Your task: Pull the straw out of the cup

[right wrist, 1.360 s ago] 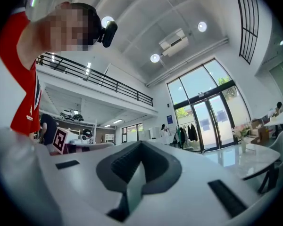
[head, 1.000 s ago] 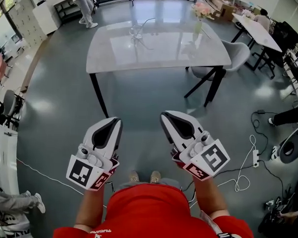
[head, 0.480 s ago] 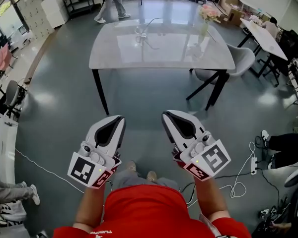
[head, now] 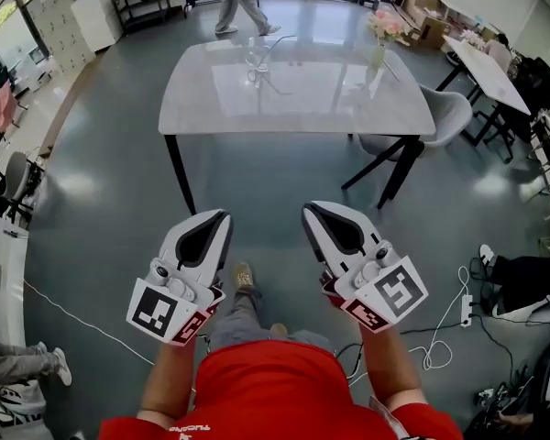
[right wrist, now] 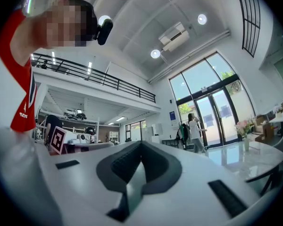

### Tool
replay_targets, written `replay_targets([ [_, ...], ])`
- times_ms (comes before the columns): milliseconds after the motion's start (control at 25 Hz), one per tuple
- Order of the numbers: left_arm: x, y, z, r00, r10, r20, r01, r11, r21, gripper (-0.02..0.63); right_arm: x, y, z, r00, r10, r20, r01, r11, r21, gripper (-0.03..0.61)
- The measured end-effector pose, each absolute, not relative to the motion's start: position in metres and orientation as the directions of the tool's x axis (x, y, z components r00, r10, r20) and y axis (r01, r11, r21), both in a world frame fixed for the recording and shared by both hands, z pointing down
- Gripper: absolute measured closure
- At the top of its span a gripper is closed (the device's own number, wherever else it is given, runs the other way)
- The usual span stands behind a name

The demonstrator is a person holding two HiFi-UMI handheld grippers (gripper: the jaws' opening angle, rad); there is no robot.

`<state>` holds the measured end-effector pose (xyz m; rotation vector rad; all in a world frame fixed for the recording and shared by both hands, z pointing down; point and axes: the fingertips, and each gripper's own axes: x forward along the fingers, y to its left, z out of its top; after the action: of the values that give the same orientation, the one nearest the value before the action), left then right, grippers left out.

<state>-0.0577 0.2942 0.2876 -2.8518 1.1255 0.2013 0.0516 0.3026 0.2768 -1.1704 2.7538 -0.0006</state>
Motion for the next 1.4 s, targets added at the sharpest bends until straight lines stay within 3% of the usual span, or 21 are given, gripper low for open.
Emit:
replay_targets([
  [840,-0.105,0.013,0.294,0.766,-0.625,-0.148,-0.634,-0.774,-0.013,0.609,0.001,0.029,0.278,-0.627,-0.772,-0.106,-0.771,0.634,-0.061,0.578],
  [1400,-0.109,-0.099,0.304,0.768,-0.621,-0.157,-0.625,-0.78,0.029,0.609,-0.02,-0.08,0.292,-0.623,-0.78,-0.049,-0.78,0.625,-0.038,0.578],
])
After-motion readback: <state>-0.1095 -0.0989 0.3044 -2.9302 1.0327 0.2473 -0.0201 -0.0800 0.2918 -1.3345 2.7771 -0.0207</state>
